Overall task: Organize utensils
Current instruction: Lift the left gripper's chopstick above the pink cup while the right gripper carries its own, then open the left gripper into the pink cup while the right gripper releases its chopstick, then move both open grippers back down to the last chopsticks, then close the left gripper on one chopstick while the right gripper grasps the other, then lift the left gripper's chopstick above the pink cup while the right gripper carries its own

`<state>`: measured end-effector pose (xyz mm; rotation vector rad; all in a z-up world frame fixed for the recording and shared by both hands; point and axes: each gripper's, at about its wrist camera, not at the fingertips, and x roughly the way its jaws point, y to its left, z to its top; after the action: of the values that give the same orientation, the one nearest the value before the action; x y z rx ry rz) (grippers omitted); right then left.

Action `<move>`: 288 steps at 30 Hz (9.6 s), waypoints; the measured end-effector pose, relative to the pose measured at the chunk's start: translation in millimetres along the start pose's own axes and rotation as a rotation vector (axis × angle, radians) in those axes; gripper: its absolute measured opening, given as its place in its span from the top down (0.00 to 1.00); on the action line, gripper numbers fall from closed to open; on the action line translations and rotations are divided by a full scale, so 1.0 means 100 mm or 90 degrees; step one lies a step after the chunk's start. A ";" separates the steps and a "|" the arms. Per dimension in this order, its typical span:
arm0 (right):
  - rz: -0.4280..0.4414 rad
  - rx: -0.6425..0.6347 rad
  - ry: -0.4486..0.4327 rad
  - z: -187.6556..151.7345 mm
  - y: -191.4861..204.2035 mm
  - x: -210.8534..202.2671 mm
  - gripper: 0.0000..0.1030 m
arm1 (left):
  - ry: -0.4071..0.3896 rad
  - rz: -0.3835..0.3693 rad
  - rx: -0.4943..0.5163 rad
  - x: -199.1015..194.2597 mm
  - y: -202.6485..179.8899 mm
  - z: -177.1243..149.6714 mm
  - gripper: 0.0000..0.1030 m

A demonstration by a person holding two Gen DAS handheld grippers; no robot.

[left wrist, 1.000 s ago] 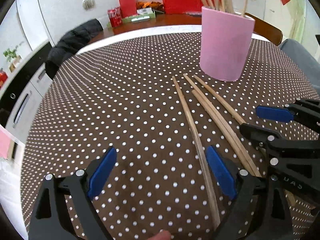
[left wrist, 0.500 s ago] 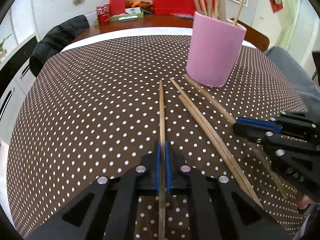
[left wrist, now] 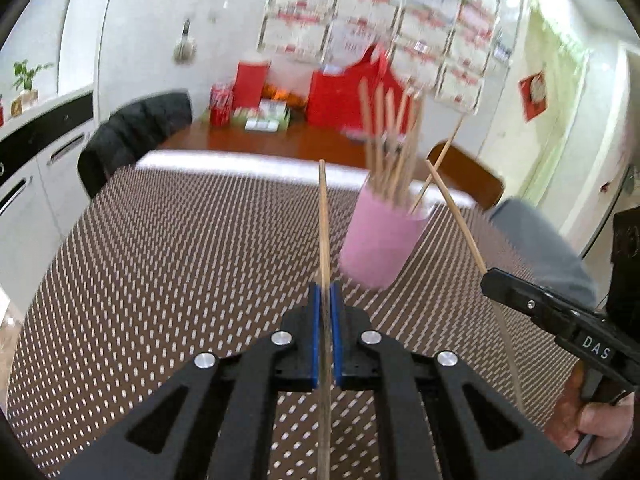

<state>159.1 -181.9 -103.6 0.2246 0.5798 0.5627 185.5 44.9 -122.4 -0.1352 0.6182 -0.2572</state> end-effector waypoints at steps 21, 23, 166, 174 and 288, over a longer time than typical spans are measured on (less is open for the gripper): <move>-0.022 -0.021 -0.235 1.33 0.01 -0.46 0.94 | -0.266 -0.165 -0.003 -0.24 -0.57 1.48 0.95; -0.027 -0.026 -0.247 1.42 0.01 -0.45 0.94 | -0.292 -0.188 -0.002 -0.17 -0.60 1.59 0.95; -0.146 0.128 -0.038 -0.24 -0.60 -0.77 0.06 | 0.202 0.189 -0.011 0.70 -0.64 -0.86 0.14; -0.140 0.124 -0.027 -0.24 -0.60 -0.71 0.06 | 0.194 0.207 0.005 0.74 -0.66 -0.83 0.14; 0.029 -0.011 -0.056 0.37 0.10 0.08 0.95 | -0.153 -0.045 -0.005 -0.13 -0.18 0.56 0.95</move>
<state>181.4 -170.9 -73.5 0.2453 0.4853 0.5982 204.2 34.0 -66.4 -0.1931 0.3765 -0.3015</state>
